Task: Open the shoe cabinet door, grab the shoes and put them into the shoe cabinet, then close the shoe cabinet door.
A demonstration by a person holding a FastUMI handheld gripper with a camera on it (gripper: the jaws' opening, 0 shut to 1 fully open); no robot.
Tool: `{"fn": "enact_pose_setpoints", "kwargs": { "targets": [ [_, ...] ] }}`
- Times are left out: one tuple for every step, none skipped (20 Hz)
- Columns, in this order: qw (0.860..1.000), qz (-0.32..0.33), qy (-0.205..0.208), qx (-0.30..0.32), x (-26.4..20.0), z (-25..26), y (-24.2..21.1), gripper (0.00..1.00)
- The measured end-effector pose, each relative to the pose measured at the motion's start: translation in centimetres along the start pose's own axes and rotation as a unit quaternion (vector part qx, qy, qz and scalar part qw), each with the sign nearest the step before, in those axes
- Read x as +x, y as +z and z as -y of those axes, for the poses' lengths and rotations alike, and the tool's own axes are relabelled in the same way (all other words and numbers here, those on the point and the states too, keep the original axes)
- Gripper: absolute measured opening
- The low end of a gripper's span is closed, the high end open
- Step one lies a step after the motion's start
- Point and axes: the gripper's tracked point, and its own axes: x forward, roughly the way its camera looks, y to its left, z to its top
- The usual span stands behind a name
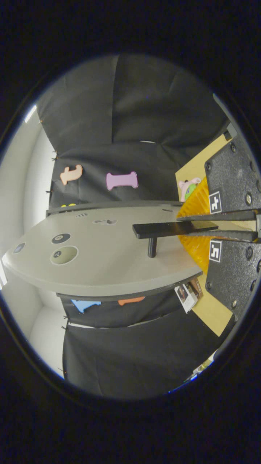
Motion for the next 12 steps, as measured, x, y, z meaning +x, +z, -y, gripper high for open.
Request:
{"fn": "enact_pose_setpoints", "kwargs": {
  "targets": [
    [1.0, -0.001, -0.013, -0.002, -0.1, 1.1, -0.2, 0.14],
    [1.0, 0.0, -0.028, -0.003, -0.2, 2.3, -0.3, 0.13],
    [0.999, 0.003, -0.042, -0.005, -0.3, 3.6, -0.4, 0.11],
    [0.998, 0.008, -0.059, -0.005, -0.3, 5.3, -0.2, 0.09],
    [0.998, 0.008, -0.056, 0.004, -0.1, 6.4, -0.1, 0.08],
    [0.999, 0.006, -0.038, 0.021, -0.1, 6.7, -0.1, 0.08],
    [0.999, 0.008, -0.024, 0.032, -0.2, 6.9, -0.2, 0.08],
    [0.999, 0.011, -0.014, 0.032, -0.3, 7.0, -0.2, 0.08],
    [1.0, 0.014, -0.012, 0.025, -0.3, 7.5, -0.2, 0.08],
    [1.0, 0.013, -0.008, 0.018, -0.2, 7.6, -0.2, 0.12],
    [1.0, 0.014, -0.009, 0.014, 0.1, 8.3, 0.0, 0.17],
    [1.0, 0.014, -0.009, 0.012, 0.1, 8.7, 0.0, 0.34]
  ]
}}
